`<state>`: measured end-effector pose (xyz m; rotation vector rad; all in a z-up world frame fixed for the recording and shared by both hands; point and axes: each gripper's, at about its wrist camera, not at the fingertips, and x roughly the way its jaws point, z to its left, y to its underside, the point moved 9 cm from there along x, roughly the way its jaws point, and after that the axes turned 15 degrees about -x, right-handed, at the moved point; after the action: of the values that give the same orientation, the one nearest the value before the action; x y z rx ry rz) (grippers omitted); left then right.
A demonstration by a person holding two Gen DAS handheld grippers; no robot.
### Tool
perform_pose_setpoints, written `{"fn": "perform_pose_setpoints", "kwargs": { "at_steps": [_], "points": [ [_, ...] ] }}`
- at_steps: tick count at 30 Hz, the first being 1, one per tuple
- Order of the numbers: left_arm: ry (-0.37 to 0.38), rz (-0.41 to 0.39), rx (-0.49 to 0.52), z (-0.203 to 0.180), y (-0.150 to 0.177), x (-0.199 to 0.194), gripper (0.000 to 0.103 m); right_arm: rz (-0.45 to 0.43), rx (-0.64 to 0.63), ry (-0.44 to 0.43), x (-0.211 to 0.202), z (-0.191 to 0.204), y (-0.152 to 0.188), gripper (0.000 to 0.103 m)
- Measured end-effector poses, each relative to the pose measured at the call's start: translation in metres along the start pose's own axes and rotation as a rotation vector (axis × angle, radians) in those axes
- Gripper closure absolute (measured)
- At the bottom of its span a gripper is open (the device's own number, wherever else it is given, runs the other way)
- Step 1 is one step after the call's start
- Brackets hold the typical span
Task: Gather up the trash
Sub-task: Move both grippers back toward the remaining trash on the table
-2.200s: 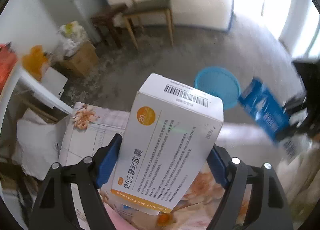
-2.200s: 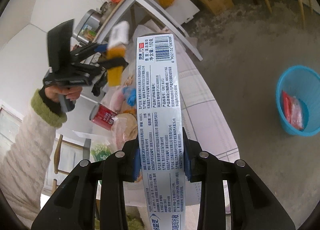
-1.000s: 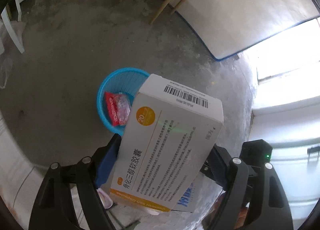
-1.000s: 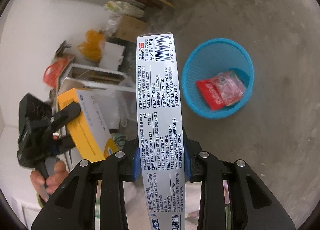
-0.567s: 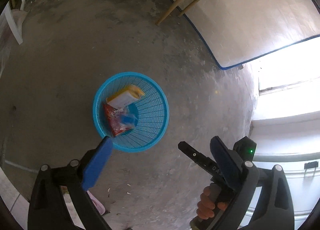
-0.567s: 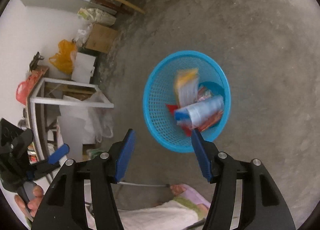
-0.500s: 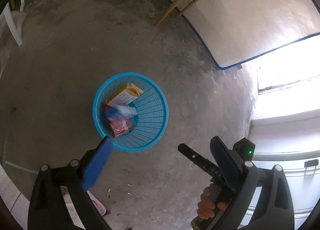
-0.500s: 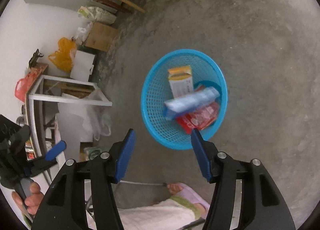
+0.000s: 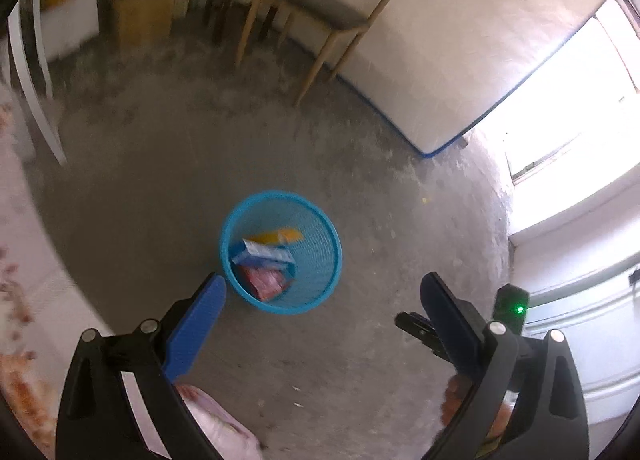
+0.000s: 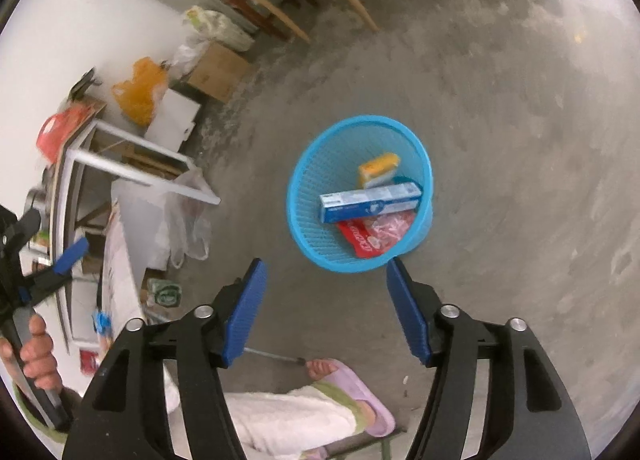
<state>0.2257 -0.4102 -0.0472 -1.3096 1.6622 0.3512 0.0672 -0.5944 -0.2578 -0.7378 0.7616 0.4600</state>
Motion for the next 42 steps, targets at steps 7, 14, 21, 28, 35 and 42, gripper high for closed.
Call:
{"fn": "perform_pose_setpoints", "kwargs": {
  "at_steps": [7,14,21,28,35,42],
  "points": [
    [-0.001,-0.174,0.081,0.018,0.054,-0.102,0.007,-0.042,-0.189,-0.061,-0.032,0.074,0.008,0.026],
    [-0.094,-0.352,0.132,0.081,0.125,-0.192,0.007,-0.021,-0.347,-0.231,-0.039,0.165,0.015,0.025],
    [-0.25,-0.472,0.038,0.163,0.191,-0.258,0.007,0.079,-0.47,-0.407,-0.023,0.253,0.039,0.025],
    [-0.296,-0.544,-0.146,0.223,0.223,-0.279,0.007,0.242,-0.573,-0.517,0.018,0.344,0.079,0.025],
    [-0.3,-0.56,-0.234,0.264,0.229,-0.278,0.007,0.339,-0.614,-0.545,0.05,0.409,0.108,0.025],
    [-0.262,-0.584,-0.307,0.292,0.232,-0.281,0.007,0.428,-0.634,-0.462,0.092,0.44,0.129,0.032]
  ]
}}
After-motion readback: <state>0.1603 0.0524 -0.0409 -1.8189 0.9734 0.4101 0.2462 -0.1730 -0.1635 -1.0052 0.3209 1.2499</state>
